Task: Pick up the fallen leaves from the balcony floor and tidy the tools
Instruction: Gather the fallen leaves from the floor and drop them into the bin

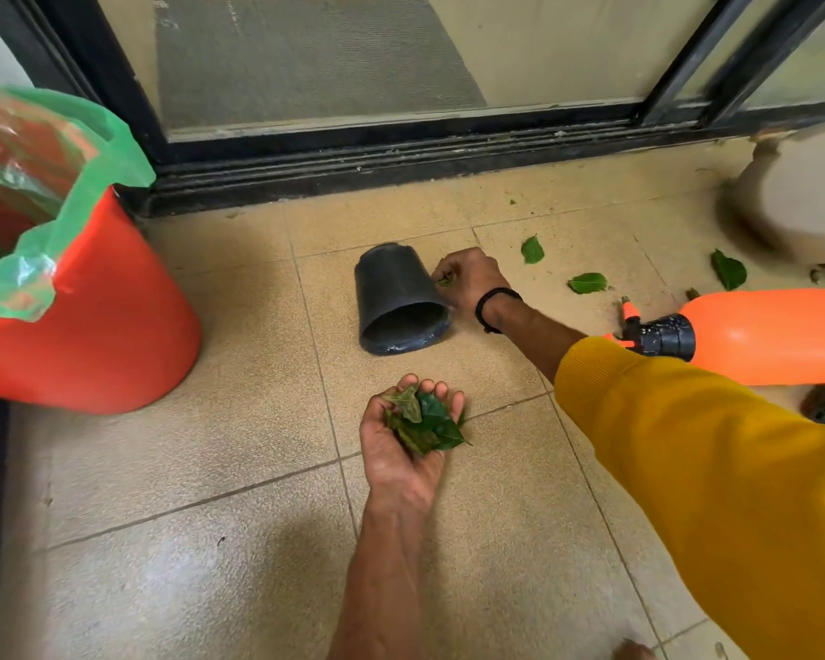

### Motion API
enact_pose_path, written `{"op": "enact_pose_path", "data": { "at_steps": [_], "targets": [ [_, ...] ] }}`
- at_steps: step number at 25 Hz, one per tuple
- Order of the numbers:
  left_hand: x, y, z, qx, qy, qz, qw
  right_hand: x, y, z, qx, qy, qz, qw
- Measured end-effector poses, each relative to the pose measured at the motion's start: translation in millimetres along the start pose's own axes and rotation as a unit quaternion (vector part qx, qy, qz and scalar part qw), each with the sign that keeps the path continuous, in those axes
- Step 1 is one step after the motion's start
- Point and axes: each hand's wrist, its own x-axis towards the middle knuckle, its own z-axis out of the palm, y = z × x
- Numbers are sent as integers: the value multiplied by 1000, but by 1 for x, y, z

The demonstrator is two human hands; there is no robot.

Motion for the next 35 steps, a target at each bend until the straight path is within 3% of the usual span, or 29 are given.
{"op": "enact_pose_path", "data": {
  "at_steps": [5, 8, 10, 13, 15, 18, 25, 30, 35],
  "targets": [
    [-2, 9, -5, -1, 3, 12, 1000, 9, -9, 38, -103, 22, -15, 994],
    [-2, 14, -6, 0, -2, 32, 999, 4, -13, 29, -112, 5, -30, 993],
    [0, 17, -7, -10, -6, 40, 999, -10, -14, 6, -75, -15, 4, 997],
    [6, 18, -7, -22, -3, 47, 999, -57, -10, -23, -20, -131, 28, 991],
    [9, 20, -9, -12, -5, 51, 999, -96, 4, -31, -94, -206, -30, 974],
    [10, 26, -12, 5, -12, 66, 998, -142, 30, -22, -143, -254, -78, 953],
    [14, 24, -14, 14, -6, 70, 997, -169, 55, 19, -198, -202, -132, 950],
    [12, 38, -16, 19, -12, 88, 996, -193, 45, 23, -99, -200, -46, 974],
    [5, 62, -19, 36, -22, 97, 994, -214, 27, 63, -124, -86, -9, 989]
  ]
}}
